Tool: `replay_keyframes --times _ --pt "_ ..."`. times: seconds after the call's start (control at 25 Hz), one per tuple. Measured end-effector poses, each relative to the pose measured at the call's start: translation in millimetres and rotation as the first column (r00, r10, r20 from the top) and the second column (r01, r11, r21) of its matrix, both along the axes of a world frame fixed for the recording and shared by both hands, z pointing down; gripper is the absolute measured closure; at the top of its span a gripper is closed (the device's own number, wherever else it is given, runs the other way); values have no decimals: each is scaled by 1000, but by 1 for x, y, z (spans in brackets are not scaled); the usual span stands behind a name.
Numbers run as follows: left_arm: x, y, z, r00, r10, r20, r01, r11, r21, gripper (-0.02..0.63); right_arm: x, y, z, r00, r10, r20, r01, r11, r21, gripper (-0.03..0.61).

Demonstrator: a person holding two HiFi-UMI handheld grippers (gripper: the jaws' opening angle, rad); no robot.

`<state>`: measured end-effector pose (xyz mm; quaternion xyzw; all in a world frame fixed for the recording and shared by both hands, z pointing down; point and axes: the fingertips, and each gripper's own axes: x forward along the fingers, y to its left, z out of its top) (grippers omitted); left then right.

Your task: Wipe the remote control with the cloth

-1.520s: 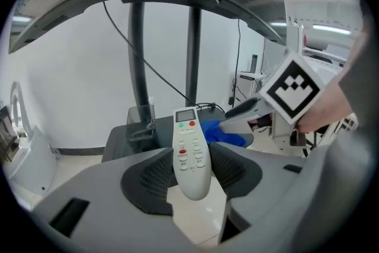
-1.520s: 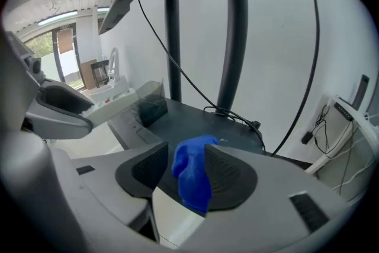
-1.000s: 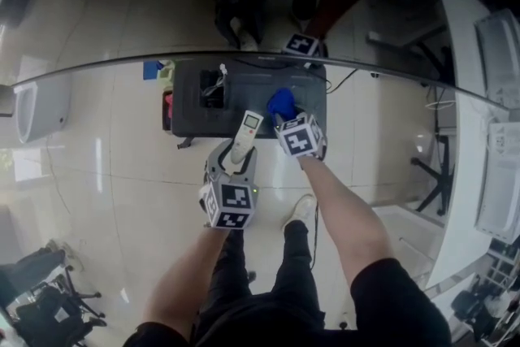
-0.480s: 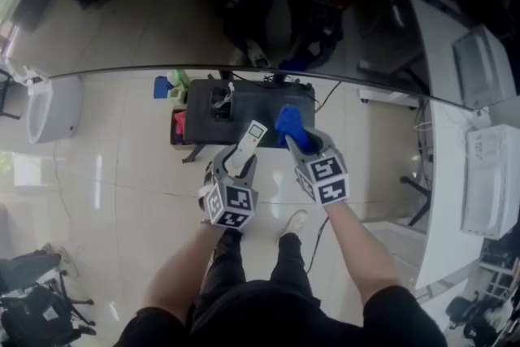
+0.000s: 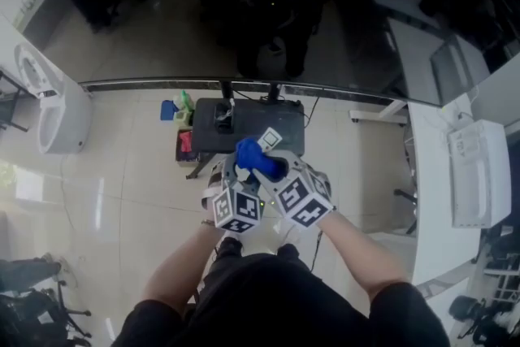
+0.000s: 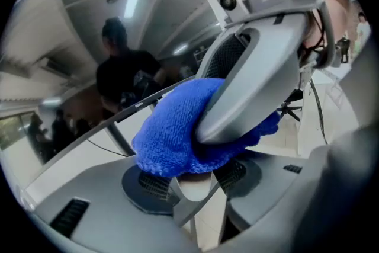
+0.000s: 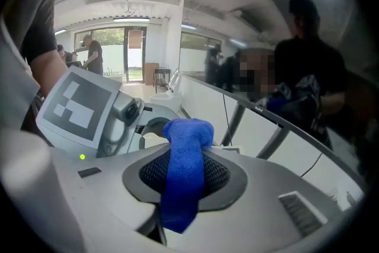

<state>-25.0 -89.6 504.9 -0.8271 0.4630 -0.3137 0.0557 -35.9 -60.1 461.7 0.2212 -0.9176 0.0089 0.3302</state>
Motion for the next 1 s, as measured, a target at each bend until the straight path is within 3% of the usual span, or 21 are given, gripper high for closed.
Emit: replay_keyframes --times 0.24,0.52,0.68,0.8,1.0 --pt "7 17 -29 994 56 90 -66 992 112 417 29 -16 -21 996 70 -47 -68 997 39 471" --pt "5 21 -35 992 64 111 -79 988 131 417 71 -40 -55 983 183 29 -185 978 97 471" --pt "5 15 -41 994 52 93 -65 988 140 417 46 -10 -72 992 81 94 -87 994 70 471" --pt "11 13 -47 990 69 122 -88 983 158 417 17 13 -50 1000 0 27 -1 1000 32 471" --pt "20 19 -45 983 108 150 -134 975 177 417 21 6 -34 998 22 -59 -20 999 37 469"
